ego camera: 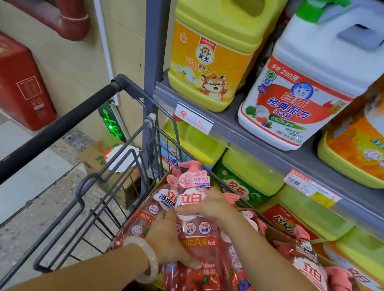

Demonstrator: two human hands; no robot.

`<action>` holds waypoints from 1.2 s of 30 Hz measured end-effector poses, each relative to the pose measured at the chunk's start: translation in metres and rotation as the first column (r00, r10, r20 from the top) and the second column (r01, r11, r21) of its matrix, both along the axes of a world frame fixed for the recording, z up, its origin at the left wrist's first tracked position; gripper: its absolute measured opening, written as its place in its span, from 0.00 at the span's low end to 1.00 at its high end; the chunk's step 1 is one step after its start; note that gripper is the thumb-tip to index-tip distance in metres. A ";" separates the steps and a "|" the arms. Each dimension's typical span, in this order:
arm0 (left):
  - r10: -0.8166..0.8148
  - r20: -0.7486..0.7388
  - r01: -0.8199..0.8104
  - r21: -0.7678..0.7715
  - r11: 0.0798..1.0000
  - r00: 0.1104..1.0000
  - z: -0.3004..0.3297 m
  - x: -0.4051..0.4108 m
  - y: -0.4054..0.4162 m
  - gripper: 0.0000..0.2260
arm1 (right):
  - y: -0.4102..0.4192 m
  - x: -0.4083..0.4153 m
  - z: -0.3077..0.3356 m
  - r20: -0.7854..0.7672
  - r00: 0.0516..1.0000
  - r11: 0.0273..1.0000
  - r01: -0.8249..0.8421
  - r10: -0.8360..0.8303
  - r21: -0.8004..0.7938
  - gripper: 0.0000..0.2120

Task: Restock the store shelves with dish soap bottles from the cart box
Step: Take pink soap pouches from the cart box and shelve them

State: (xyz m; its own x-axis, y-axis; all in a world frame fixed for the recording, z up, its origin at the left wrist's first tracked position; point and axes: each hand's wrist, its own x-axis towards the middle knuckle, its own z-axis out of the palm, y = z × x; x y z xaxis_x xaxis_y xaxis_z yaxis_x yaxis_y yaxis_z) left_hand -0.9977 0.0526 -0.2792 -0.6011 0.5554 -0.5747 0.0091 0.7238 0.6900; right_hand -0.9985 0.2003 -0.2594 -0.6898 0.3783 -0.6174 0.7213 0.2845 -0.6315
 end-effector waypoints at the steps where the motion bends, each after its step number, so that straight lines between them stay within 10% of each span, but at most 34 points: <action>1: 0.003 0.021 -0.004 0.053 0.999 1.000 -0.002 0.002 -0.002 0.66 | -0.004 0.006 0.003 -0.057 0.998 0.999 0.021 -0.023 -0.039 0.27; 12: -0.098 0.232 -0.014 0.440 0.898 0.968 0.000 0.014 -0.012 0.57 | -0.004 0.068 0.024 -0.421 0.862 0.957 0.219 -0.282 -0.192 0.33; 21: -0.209 0.166 0.085 0.552 0.830 0.964 0.073 0.015 0.006 0.47 | 0.006 0.095 0.095 -0.531 0.793 0.952 0.214 -0.300 -0.218 0.15; 27: -0.256 0.056 0.156 0.660 0.735 0.965 0.125 0.043 0.027 0.41 | 0.022 0.161 0.155 -0.537 0.824 0.973 0.074 -0.182 -0.217 0.42; 36: -0.457 -0.113 0.402 0.686 0.606 0.882 0.182 0.172 0.083 0.48 | 0.032 0.329 0.209 -0.674 0.663 0.927 0.364 -0.328 -0.093 0.50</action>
